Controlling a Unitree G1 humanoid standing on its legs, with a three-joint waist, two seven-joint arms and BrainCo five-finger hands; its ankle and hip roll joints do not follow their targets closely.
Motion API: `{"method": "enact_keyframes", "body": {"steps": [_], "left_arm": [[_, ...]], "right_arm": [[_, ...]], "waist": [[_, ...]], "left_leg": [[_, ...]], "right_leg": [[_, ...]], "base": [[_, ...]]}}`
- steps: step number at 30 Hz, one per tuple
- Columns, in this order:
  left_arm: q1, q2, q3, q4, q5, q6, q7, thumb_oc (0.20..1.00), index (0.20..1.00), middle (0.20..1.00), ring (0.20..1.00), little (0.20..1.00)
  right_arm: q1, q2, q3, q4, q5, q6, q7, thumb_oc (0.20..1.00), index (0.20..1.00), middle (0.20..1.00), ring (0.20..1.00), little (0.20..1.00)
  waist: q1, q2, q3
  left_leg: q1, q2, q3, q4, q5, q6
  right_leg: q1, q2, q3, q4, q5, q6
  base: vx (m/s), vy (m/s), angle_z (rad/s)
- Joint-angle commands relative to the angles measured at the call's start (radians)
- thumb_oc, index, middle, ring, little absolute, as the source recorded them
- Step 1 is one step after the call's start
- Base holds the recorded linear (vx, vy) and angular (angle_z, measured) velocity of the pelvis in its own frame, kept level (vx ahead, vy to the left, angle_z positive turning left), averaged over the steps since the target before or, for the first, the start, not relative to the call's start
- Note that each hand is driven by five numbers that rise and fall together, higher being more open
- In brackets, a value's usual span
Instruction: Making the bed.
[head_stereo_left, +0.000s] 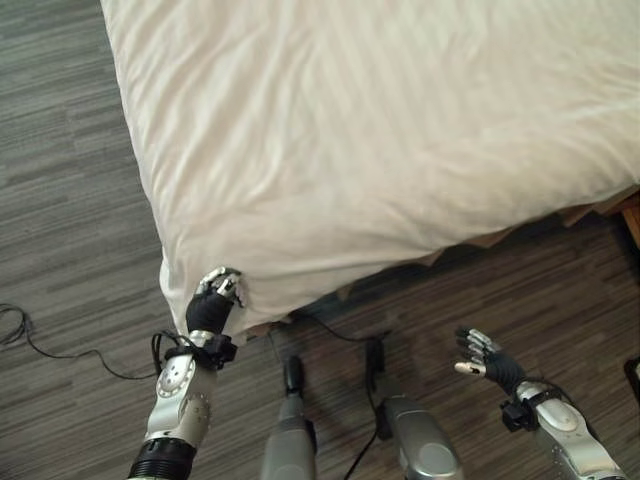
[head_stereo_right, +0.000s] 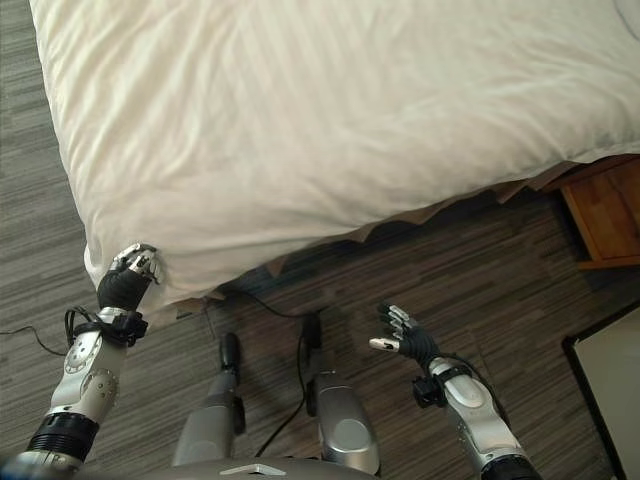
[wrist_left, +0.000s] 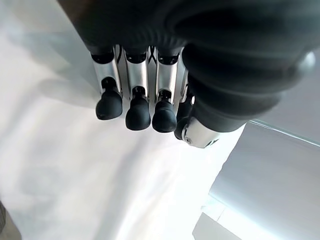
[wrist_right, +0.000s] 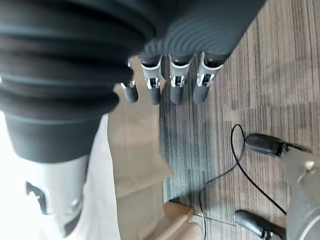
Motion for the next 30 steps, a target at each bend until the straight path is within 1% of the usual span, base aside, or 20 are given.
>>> {"method": "enact_keyframes", "body": {"steps": [1, 2, 4, 6, 8, 9, 10, 13, 16, 17, 19, 20, 21, 22, 23, 25, 26, 27, 29, 30], "left_arm": [[-0.035, 0.007, 0.028, 0.096, -0.033, -0.055, -0.01, 0.2, 0.2, 0.2, 0.2, 0.2], [-0.044, -0.007, 0.046, 0.254, -0.023, -0.047, 0.013, 0.2, 0.2, 0.2, 0.2, 0.2], [-0.069, -0.004, 0.087, 0.449, -0.014, -0.033, 0.047, 0.2, 0.2, 0.2, 0.2, 0.2], [-0.097, 0.014, 0.135, 0.602, -0.015, -0.018, 0.082, 0.2, 0.2, 0.2, 0.2, 0.2], [-0.125, 0.062, 0.2, 0.786, 0.018, 0.009, 0.135, 0.2, 0.2, 0.2, 0.2, 0.2], [-0.132, 0.099, 0.269, 0.897, 0.048, 0.035, 0.183, 0.2, 0.2, 0.2, 0.2, 0.2], [-0.133, 0.101, 0.27, 0.9, 0.048, 0.035, 0.182, 0.2, 0.2, 0.2, 0.2, 0.2], [-0.116, 0.119, 0.382, 0.99, 0.051, 0.057, 0.254, 0.2, 0.2, 0.2, 0.2, 0.2], [-0.079, 0.102, 0.421, 1.004, 0.053, 0.065, 0.277, 0.2, 0.2, 0.2, 0.2, 0.2], [-0.048, 0.08, 0.402, 1.017, 0.126, 0.086, 0.278, 0.2, 0.2, 0.2, 0.2, 0.2], [-0.019, 0.038, 0.374, 1.012, 0.164, 0.093, 0.266, 0.2, 0.2, 0.2, 0.2, 0.2], [-0.011, 0.006, 0.392, 0.972, 0.09, 0.065, 0.263, 0.2, 0.2, 0.2, 0.2, 0.2], [-0.008, 0.004, 0.391, 0.97, 0.088, 0.064, 0.263, 0.2, 0.2, 0.2, 0.2, 0.2], [0.003, -0.025, 0.412, 0.899, -0.026, -0.013, 0.271, 0.2, 0.2, 0.2, 0.2, 0.2], [0.006, -0.027, 0.411, 0.896, -0.028, -0.014, 0.272, 0.2, 0.2, 0.2, 0.2, 0.2], [0.023, -0.045, 0.448, 0.816, -0.133, -0.097, 0.298, 0.2, 0.2, 0.2, 0.2, 0.2], [0.029, -0.045, 0.472, 0.785, -0.166, -0.121, 0.309, 0.2, 0.2, 0.2, 0.2, 0.2], [0.04, -0.048, 0.492, 0.723, -0.205, -0.171, 0.328, 0.2, 0.2, 0.2, 0.2, 0.2], [0.073, -0.042, 0.535, 0.562, -0.2, -0.254, 0.379, 0.2, 0.2, 0.2, 0.2, 0.2], [0.095, -0.042, 0.544, 0.486, -0.172, -0.278, 0.403, 0.2, 0.2, 0.2, 0.2, 0.2]], "right_arm": [[-0.013, -0.032, -0.01, -0.017, 0.008, -0.039, 0.0, 1.0, 1.0, 1.0, 1.0, 1.0], [-0.019, -0.028, -0.006, -0.01, 0.007, -0.038, -0.005, 1.0, 1.0, 1.0, 1.0, 1.0], [-0.028, -0.022, 0.002, -0.001, 0.013, -0.038, -0.012, 1.0, 1.0, 1.0, 1.0, 1.0], [-0.037, -0.014, 0.011, 0.009, 0.02, -0.041, -0.021, 1.0, 1.0, 1.0, 1.0, 1.0], [-0.049, 0.0, 0.023, 0.023, 0.029, -0.044, -0.036, 1.0, 1.0, 1.0, 1.0, 1.0], [-0.045, 0.008, 0.03, 0.013, 0.042, -0.051, -0.051, 1.0, 1.0, 1.0, 1.0, 1.0], [-0.046, 0.009, 0.031, 0.013, 0.043, -0.051, -0.051, 1.0, 1.0, 1.0, 1.0, 1.0], [-0.028, 0.021, 0.039, 0.003, 0.058, -0.051, -0.064, 1.0, 1.0, 1.0, 1.0, 1.0], [-0.015, 0.023, 0.046, -0.004, 0.056, -0.051, -0.076, 1.0, 1.0, 1.0, 1.0, 1.0], [-0.006, 0.018, 0.051, -0.008, 0.046, -0.044, -0.079, 1.0, 1.0, 1.0, 1.0, 1.0], [0.006, 0.013, 0.051, -0.004, 0.034, -0.039, -0.076, 1.0, 1.0, 1.0, 1.0, 1.0], [0.011, 0.02, 0.047, 0.007, 0.023, -0.034, -0.079, 1.0, 1.0, 1.0, 1.0, 1.0], [0.012, 0.019, 0.048, 0.007, 0.022, -0.034, -0.08, 1.0, 1.0, 1.0, 1.0, 1.0], [0.019, 0.037, 0.043, 0.021, 0.025, -0.033, -0.09, 1.0, 1.0, 1.0, 1.0, 1.0], [0.02, 0.036, 0.043, 0.022, 0.025, -0.034, -0.09, 1.0, 1.0, 1.0, 1.0, 1.0], [0.037, 0.052, 0.042, 0.026, 0.027, -0.037, -0.092, 1.0, 1.0, 1.0, 1.0, 1.0], [0.043, 0.054, 0.044, 0.034, 0.023, -0.037, -0.091, 1.0, 1.0, 1.0, 1.0, 1.0], [0.052, 0.055, 0.044, 0.034, 0.018, -0.039, -0.091, 1.0, 1.0, 1.0, 1.0, 1.0], [0.069, 0.056, 0.042, 0.033, 0.002, -0.048, -0.088, 1.0, 1.0, 1.0, 1.0, 1.0], [0.075, 0.056, 0.039, 0.03, -0.006, -0.049, -0.085, 1.0, 1.0, 1.0, 1.0, 1.0]], "waist": [[0.005, -0.027, -0.023], [0.004, -0.028, -0.02], [0.004, -0.031, -0.014], [0.003, -0.035, -0.011], [-0.001, -0.043, -0.01], [-0.006, -0.053, -0.012], [-0.006, -0.054, -0.012], [-0.007, -0.067, -0.016], [-0.005, -0.069, -0.019], [-0.001, -0.067, -0.021], [0.006, -0.057, -0.029], [0.016, -0.045, -0.044], [0.015, -0.044, -0.044], [0.025, -0.031, -0.064], [0.024, -0.03, -0.064], [0.037, -0.016, -0.089], [0.043, -0.009, -0.104], [0.049, -0.001, -0.116], [0.063, 0.015, -0.15], [0.068, 0.021, -0.169]], "left_leg": [[0.024, -0.004, 0.047, 0.012, 0.013, 0.019], [0.023, -0.004, 0.048, 0.012, 0.014, 0.019], [0.028, -0.001, 0.054, 0.012, 0.01, 0.018], [0.027, 0.001, 0.057, 0.012, 0.01, 0.016], [0.022, 0.005, 0.062, 0.012, 0.015, 0.013], [0.018, 0.009, 0.065, 0.012, 0.016, 0.011], [0.018, 0.009, 0.066, 0.012, 0.016, 0.011], [0.018, 0.015, 0.071, 0.012, 0.014, 0.007], [0.022, 0.016, 0.072, 0.012, 0.012, 0.007], [0.027, 0.016, 0.072, 0.012, 0.012, 0.007], [0.034, 0.015, 0.071, 0.012, 0.011, 0.009], [0.041, 0.012, 0.066, 0.012, 0.008, 0.01], [0.042, 0.012, 0.066, 0.012, 0.007, 0.01], [0.051, 0.007, 0.06, 0.012, 0.004, 0.012], [0.051, 0.007, 0.06, 0.012, 0.003, 0.013], [0.072, 0.002, 0.05, 0.012, -0.008, 0.013], [0.077, -0.002, 0.044, 0.012, -0.005, 0.014], [0.09, -0.005, 0.036, 0.012, -0.009, 0.014], [0.115, -0.011, 0.021, 0.012, -0.016, 0.013], [0.125, -0.014, 0.014, 0.012, -0.018, 0.013]], "right_leg": [[0.014, -0.047, 0.052, 0.014, -0.024, 0.054], [0.014, -0.046, 0.053, 0.014, -0.027, 0.053], [0.015, -0.044, 0.053, 0.016, -0.029, 0.052], [0.013, -0.042, 0.056, 0.017, -0.029, 0.051], [0.005, -0.038, 0.06, 0.016, -0.027, 0.05], [-0.002, -0.032, 0.066, 0.016, -0.026, 0.049], [-0.002, -0.032, 0.067, 0.016, -0.026, 0.049], [-0.006, -0.027, 0.068, 0.016, -0.028, 0.048], [-0.004, -0.025, 0.069, 0.016, -0.03, 0.046], [0.0, -0.026, 0.068, 0.016, -0.032, 0.045], [0.008, -0.027, 0.068, 0.015, -0.036, 0.043], [0.018, -0.03, 0.066, 0.015, -0.041, 0.041], [0.019, -0.03, 0.066, 0.015, -0.042, 0.041], [0.033, -0.033, 0.059, 0.015, -0.049, 0.04], [0.034, -0.033, 0.059, 0.015, -0.049, 0.04], [0.061, -0.038, 0.048, 0.017, -0.067, 0.04], [0.072, -0.041, 0.041, 0.017, -0.068, 0.04], [0.091, -0.045, 0.033, 0.018, -0.076, 0.04], [0.128, -0.054, 0.017, 0.021, -0.09, 0.042], [0.14, -0.057, 0.01, 0.023, -0.094, 0.041]], "base": [[0.0, 0.0, 0.0], [0.0, 0.0, 0.0], [0.01, -0.003, -0.02], [0.01, -0.003, -0.03], [0.0, 0.0, 0.0], [0.0, 0.0, 0.0], [0.01, -0.029, -0.03], [0.02, -0.028, -0.07], [0.02, -0.029, -0.07], [0.03, -0.037, -0.04], [0.05, -0.023, -0.03], [0.06, -0.013, -0.01], [0.08, -0.028, -0.01], [0.04, -0.015, 0.03], [0.06, -0.031, 0.07], [0.09, -0.042, 0.18], [0.1, -0.055, 0.26], [0.09, -0.056, 0.22], [0.1, -0.048, 0.17], [0.09, -0.05, 0.29]]}}
